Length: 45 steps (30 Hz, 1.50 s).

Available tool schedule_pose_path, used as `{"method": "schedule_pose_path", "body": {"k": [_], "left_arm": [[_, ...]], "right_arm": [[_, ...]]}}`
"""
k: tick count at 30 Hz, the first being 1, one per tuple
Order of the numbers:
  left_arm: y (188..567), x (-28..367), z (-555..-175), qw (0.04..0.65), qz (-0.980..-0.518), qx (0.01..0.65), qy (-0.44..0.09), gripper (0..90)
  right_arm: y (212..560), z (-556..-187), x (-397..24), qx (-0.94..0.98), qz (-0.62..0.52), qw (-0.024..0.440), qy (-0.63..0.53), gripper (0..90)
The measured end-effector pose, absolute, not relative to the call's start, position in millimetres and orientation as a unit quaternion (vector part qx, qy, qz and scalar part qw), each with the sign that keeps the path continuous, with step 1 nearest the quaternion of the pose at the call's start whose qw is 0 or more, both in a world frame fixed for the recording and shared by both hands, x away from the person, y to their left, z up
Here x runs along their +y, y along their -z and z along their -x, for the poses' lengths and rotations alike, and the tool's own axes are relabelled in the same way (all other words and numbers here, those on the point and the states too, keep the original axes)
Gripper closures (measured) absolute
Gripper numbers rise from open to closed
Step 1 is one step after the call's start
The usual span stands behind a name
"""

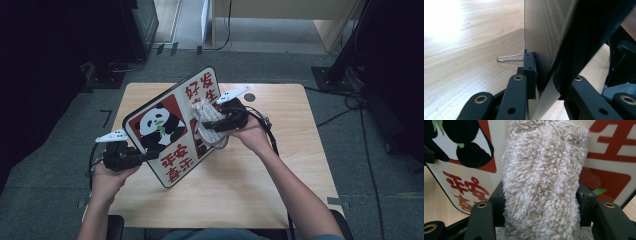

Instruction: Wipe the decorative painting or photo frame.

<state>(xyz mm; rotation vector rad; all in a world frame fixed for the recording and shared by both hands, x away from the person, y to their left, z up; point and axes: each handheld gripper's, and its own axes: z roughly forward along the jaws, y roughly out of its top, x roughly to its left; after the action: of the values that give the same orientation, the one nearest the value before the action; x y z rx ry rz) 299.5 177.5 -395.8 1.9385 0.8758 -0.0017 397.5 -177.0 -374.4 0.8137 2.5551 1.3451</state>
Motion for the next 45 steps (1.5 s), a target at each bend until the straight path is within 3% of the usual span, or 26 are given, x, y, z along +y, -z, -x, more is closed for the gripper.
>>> {"method": "schedule_pose_path", "body": {"k": [45], "left_arm": [[395.9,177.5,-299.2,0.488,-0.796,0.359,0.006,77.3]], "right_arm": [[436.9,-388.0,-183.5,0.858,-0.286,0.041,-0.424,42.5]]}}
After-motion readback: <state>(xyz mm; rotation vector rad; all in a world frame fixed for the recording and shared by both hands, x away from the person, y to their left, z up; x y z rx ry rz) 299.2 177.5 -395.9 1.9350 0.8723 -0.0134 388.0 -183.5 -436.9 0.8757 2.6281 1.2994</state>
